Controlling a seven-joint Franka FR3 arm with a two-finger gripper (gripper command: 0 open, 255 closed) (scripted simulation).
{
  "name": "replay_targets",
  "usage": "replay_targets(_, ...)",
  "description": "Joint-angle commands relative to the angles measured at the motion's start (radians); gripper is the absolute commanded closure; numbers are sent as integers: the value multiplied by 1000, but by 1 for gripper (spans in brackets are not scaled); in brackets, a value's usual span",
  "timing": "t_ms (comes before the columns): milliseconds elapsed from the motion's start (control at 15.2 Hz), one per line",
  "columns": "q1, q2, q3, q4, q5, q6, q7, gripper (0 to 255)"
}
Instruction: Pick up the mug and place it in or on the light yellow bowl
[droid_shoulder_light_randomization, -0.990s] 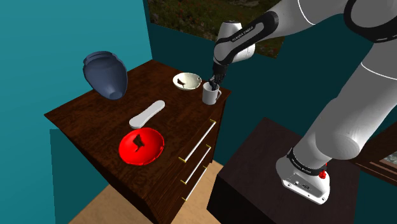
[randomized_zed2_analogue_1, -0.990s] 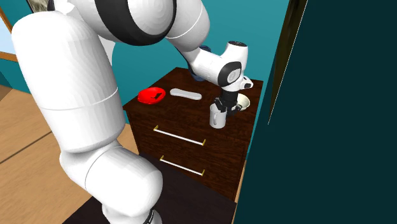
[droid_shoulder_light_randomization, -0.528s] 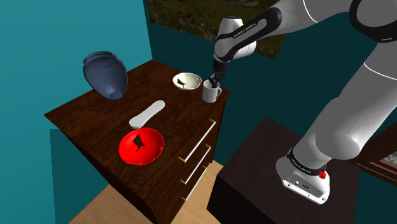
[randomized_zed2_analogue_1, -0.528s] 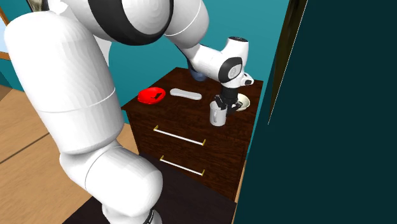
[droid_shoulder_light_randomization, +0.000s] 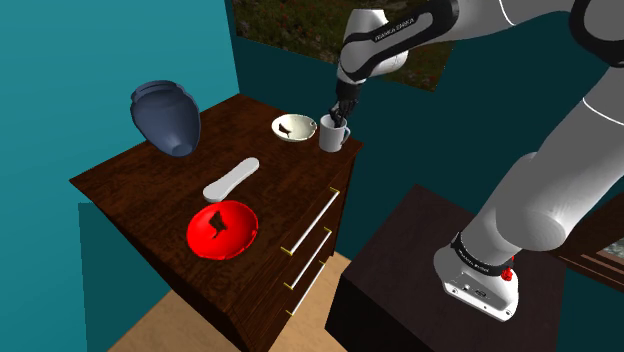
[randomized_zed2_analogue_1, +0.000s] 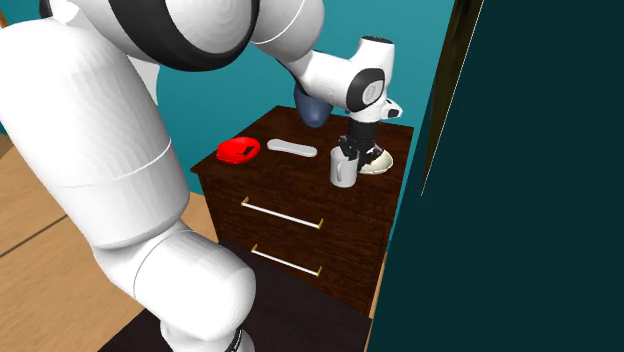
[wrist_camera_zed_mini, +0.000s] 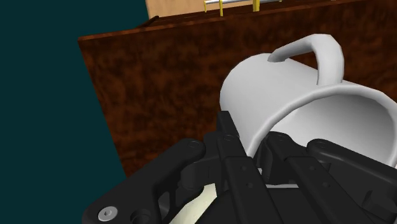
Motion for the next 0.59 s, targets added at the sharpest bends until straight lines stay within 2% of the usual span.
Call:
replay_targets(0,-1,-19,0,8,-6,-27,5,255)
replay_targets(528,-1,-65,1,69,-22,-133,21,255)
